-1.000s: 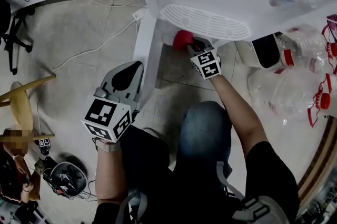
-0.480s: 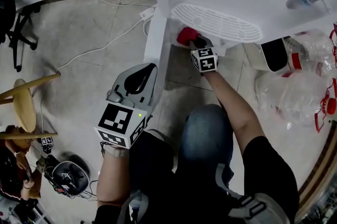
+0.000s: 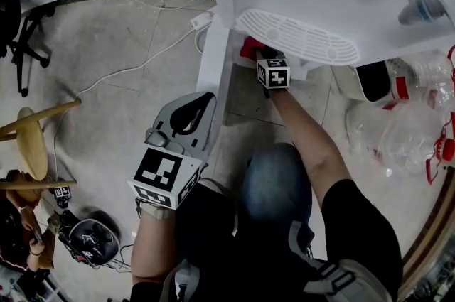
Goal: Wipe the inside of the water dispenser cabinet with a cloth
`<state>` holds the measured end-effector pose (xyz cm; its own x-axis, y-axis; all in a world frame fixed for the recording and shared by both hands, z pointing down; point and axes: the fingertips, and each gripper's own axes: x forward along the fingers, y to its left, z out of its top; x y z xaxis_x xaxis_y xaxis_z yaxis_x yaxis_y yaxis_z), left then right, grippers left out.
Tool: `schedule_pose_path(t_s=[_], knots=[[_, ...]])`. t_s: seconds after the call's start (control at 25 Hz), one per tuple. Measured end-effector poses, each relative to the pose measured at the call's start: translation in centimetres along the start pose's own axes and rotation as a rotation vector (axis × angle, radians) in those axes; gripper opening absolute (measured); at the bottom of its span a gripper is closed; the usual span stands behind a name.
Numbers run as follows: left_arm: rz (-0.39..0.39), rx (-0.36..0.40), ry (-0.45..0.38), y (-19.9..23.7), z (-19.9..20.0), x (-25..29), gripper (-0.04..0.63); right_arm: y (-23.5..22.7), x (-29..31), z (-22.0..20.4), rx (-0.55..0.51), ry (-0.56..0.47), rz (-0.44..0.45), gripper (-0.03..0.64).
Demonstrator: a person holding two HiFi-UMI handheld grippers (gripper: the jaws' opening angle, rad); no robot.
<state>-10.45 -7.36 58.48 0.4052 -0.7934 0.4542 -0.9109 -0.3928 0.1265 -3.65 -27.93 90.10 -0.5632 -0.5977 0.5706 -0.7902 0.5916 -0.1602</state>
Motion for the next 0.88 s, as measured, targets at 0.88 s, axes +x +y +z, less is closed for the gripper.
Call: schedule_pose_path(t_s=[0.88], knots=[[-0.040, 0.005, 0.003, -0.2, 0.2, 0.2, 0.007, -8.3, -5.0, -3.4, 0.050, 0.129, -0.295, 0.048]])
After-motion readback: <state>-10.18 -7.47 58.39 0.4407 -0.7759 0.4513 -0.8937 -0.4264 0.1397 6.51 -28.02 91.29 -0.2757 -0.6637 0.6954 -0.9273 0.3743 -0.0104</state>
